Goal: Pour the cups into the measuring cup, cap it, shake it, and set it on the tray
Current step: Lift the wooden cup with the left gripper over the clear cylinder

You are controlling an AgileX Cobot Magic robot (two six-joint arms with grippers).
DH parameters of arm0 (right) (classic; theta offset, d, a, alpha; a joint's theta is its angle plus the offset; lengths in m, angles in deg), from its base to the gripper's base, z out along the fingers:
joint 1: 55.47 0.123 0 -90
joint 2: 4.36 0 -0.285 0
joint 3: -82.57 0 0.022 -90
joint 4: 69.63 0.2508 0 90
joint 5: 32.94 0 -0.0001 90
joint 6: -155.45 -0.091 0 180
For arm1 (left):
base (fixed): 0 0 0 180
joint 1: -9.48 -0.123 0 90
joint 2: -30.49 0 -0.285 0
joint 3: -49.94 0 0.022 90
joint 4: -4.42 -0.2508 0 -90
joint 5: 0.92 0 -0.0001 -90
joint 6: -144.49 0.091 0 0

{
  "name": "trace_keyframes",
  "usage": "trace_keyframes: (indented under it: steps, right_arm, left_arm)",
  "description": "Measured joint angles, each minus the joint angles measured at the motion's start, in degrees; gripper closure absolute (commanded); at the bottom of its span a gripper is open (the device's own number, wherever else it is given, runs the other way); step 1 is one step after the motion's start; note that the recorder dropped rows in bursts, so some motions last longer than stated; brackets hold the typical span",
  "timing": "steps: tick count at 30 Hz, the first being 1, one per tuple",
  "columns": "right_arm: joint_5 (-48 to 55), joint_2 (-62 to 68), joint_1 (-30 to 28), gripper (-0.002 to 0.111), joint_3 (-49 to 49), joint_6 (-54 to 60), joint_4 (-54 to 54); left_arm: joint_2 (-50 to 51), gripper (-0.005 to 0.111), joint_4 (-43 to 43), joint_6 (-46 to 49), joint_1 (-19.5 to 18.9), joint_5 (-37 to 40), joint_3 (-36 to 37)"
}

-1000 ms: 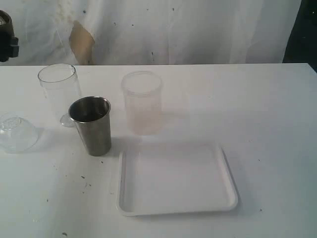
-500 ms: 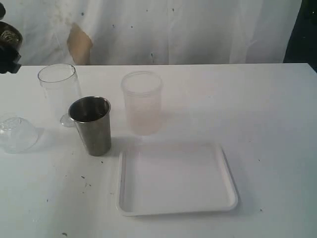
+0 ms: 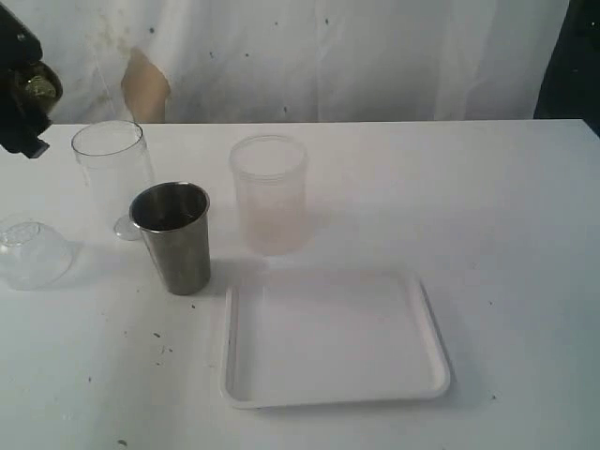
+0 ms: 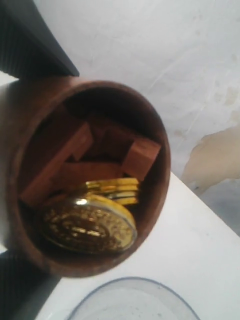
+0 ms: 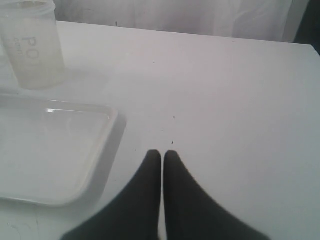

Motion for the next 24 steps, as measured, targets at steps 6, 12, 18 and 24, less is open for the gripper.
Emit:
trace_keyframes:
  steps: [6,12,18,24]
  right_arm:
    - [0.0,0.0,0.0,0.106,0.0,0.0,0.0]
    - [0.0,0.0,0.0,0.106,0.0,0.0,0.0]
    - [0.0,0.0,0.0,0.106,0.0,0.0,0.0]
    - [0.0,0.0,0.0,0.106,0.0,0.0,0.0]
  left_arm:
    - [0.0,0.107,-4.4,0.0,1.5,-2.0,-0.1]
    - [1.1,0.107,-14.1,0.1,2.4,-3.4,-0.3]
    - [1.6,0.107,-20.2,7.2,2.5,-6.3,-0.3]
    - [1.6,0.107,-21.1,14.6,2.5,-11.5,-0.3]
